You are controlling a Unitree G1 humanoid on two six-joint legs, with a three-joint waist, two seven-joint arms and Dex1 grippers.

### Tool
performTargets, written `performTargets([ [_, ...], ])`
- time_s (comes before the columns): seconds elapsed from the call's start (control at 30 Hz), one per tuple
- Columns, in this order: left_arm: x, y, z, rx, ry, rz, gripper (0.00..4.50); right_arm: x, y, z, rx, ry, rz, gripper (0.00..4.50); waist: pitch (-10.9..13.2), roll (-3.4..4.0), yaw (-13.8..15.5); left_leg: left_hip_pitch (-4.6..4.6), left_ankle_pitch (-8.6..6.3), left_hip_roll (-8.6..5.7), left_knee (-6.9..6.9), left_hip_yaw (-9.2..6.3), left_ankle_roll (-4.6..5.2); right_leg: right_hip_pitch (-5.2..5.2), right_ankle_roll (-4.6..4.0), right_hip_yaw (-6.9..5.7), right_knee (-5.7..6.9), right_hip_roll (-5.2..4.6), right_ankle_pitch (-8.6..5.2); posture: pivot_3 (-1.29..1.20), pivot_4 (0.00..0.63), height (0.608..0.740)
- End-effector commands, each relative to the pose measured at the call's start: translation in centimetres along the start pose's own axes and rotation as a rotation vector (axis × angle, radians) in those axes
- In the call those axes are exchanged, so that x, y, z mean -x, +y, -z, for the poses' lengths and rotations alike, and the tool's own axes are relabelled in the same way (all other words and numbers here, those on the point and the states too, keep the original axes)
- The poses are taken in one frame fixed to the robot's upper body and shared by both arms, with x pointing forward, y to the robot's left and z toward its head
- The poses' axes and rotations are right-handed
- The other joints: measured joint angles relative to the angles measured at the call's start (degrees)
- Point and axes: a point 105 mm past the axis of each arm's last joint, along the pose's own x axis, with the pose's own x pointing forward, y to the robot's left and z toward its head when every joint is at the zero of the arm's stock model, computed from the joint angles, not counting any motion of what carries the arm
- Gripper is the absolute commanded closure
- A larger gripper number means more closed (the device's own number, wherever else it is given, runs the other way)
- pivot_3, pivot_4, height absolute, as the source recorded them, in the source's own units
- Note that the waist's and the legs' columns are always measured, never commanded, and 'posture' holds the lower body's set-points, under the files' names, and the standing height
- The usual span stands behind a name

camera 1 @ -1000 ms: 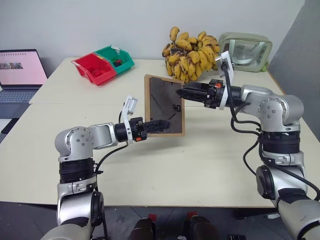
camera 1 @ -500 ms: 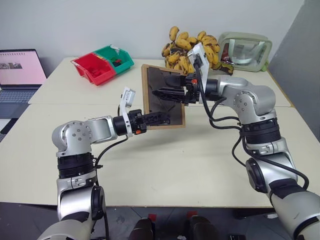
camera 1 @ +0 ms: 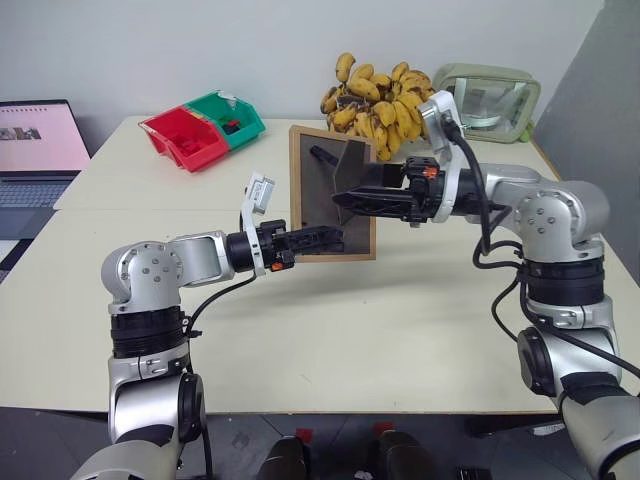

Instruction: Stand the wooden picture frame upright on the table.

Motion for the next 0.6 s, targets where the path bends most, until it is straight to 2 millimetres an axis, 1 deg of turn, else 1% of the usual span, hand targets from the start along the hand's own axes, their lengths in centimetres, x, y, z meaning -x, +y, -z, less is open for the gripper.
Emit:
performTargets([
  [0.03,-0.2,-1.3,-0.5,-0.055,-0.016,0.056,3.45,0.9,0.5,-0.6,0.063,-0.022,0.037,0.01,0.00,0.00,0.00,0.00,0.00,0.00,0.00,0.01,0.00,0.00,0.00,0.01,0.00,0.00,0.00,0.00,0.150,0.740],
  [0.1,-0.2,-1.5,-0.5,-0.052,-0.014,0.065,3.45,1.9,-0.7,-0.2,0.107,-0.001,0.139,0.01,0.00,0.00,0.07,0.00,0.00,0.00,0.00,0.01,0.00,0.00,0.00,0.01,0.00,0.00,0.00,0.00,0.150,0.740],
  [0.13,-0.2,-1.6,-0.5,-0.047,-0.016,0.071,3.45,2.7,-1.4,0.1,0.135,0.008,0.202,0.01,0.00,0.00,0.11,0.00,0.00,0.00,0.01,0.01,0.00,0.01,0.00,0.01,-0.01,0.00,0.00,0.00,0.150,0.740],
  [0.2,0.3,-1.5,-0.5,-0.040,-0.019,0.063,3.45,5.3,-2.4,0.5,0.177,0.036,0.325,0.01,0.00,0.00,0.26,-0.01,0.00,-0.02,0.01,0.02,0.00,0.00,0.00,0.01,-0.02,0.00,0.00,0.00,0.150,0.740],
  [0.23,0.6,-1.5,-0.6,-0.026,-0.026,0.061,3.45,6.6,-2.5,0.8,0.196,0.054,0.369,0.01,0.00,0.00,0.46,-0.02,0.00,-0.02,0.02,0.02,0.01,0.02,0.01,0.01,-0.03,0.00,0.00,0.00,0.150,0.740],
  [0.3,1.0,-1.4,-0.7,-0.007,-0.034,0.059,3.45,7.8,-2.4,1.1,0.217,0.080,0.405,0.01,0.01,-0.01,0.85,-0.10,0.00,-0.06,0.03,-0.01,0.01,0.00,0.02,-0.02,-0.07,0.00,-0.01,0.00,0.150,0.740],
  [0.37,1.5,-1.6,-0.3,0.021,-0.022,0.070,3.45,9.2,-2.8,2.5,0.369,0.176,0.471,0.01,0.01,-0.01,0.72,-0.14,-0.01,-0.06,0.06,0.02,0.02,-0.04,0.02,0.00,-0.07,0.00,-0.01,0.00,0.150,0.740],
  [0.4,1.7,-1.8,0.0,0.037,-0.009,0.081,3.45,9.6,-3.5,3.2,0.475,0.220,0.506,0.01,0.00,-0.02,0.82,-0.14,-0.01,-0.03,0.06,0.04,0.02,-0.05,0.02,0.03,-0.04,0.00,-0.01,0.00,0.150,0.740],
  [0.43,1.9,-2.1,0.2,0.055,0.002,0.097,3.45,9.9,-4.3,3.7,0.631,0.265,0.540,0.01,0.00,-0.02,0.69,-0.13,-0.01,-0.02,0.07,-0.02,0.02,-0.02,0.04,-0.06,-0.06,0.00,-0.02,0.00,0.150,0.740],
  [0.47,1.9,-2.2,0.3,0.066,0.008,0.107,3.45,10.0,-4.7,4.1,0.735,0.290,0.549,0.01,0.00,-0.02,0.42,-0.13,-0.01,-0.01,0.08,0.01,0.02,-0.02,0.04,-0.03,-0.06,0.04,-0.02,0.00,0.150,0.740],
  [0.5,2.2,-2.3,0.5,0.101,0.015,0.129,3.45,9.8,-5.4,4.1,0.969,0.325,0.567,0.01,0.01,-0.02,0.20,-0.10,-0.01,-0.02,0.09,0.07,0.02,-0.02,0.05,0.02,-0.03,0.05,-0.02,0.00,0.150,0.740],
  [0.53,2.4,-2.3,0.5,0.131,0.018,0.147,3.45,9.5,-5.6,4.5,1.168,0.360,0.539,0.01,0.01,-0.02,-0.02,-0.08,0.00,-0.02,0.10,0.09,0.01,-0.02,0.05,0.04,0.00,0.05,-0.02,0.00,0.150,0.740],
  [0.6,2.8,-2.7,0.4,0.177,0.027,0.193,3.45,8.6,-5.3,5.4,1.504,0.374,0.437,0.01,0.01,-0.01,-0.22,0.02,0.01,-0.03,0.14,0.20,0.01,-0.01,0.10,0.11,0.04,0.08,0.00,0.00,0.150,0.740],
])
